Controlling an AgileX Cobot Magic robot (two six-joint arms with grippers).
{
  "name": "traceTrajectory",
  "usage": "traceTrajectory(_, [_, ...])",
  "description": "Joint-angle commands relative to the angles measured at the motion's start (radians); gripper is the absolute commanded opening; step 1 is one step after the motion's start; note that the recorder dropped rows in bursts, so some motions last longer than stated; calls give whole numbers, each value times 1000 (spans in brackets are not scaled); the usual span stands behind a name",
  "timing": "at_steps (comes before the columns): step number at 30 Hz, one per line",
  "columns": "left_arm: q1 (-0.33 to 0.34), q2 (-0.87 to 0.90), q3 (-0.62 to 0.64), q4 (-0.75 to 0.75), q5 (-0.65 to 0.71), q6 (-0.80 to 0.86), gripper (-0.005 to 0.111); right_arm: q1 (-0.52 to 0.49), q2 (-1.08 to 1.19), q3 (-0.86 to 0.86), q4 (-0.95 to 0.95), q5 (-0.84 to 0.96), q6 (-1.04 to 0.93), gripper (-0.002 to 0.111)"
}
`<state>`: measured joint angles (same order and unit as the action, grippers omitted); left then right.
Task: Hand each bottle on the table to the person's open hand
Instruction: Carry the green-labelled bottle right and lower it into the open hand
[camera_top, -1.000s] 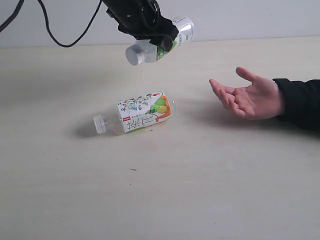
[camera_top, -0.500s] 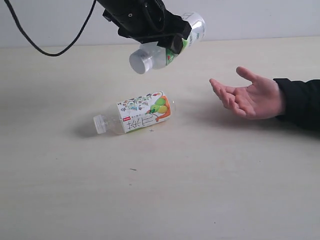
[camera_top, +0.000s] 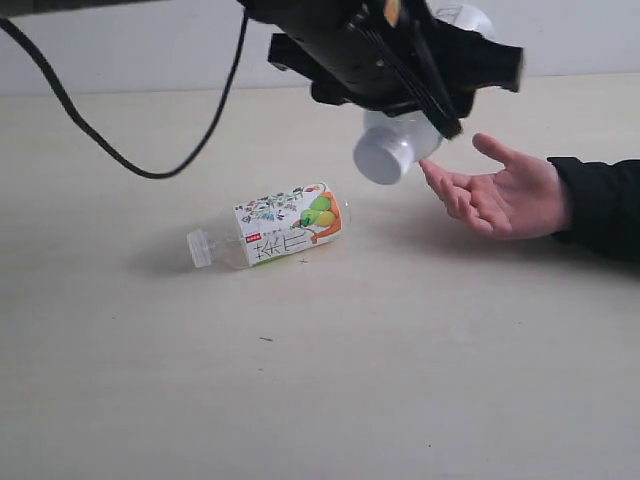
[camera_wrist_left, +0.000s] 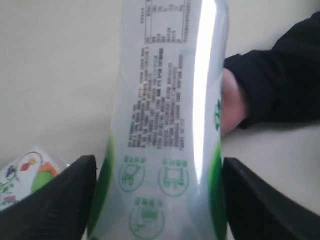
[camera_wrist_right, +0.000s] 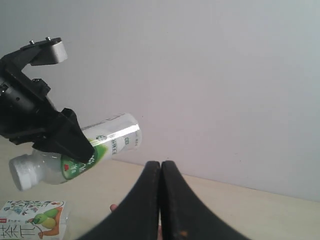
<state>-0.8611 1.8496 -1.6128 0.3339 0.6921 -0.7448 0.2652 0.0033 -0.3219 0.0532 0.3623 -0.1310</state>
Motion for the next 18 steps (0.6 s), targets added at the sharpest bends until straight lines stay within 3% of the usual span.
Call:
traceTrajectory(1, [-85, 27, 4, 233, -56, -338, 0, -4, -3, 5, -4, -4, 1, 0])
traceTrajectory(11, [-126, 114, 4, 394, -192, -684, 0, -4, -3, 5, -2, -4, 1, 0])
traceTrajectory(18, [-126, 195, 4, 609, -279, -995, 0, -4, -3, 5, -4, -4, 1, 0])
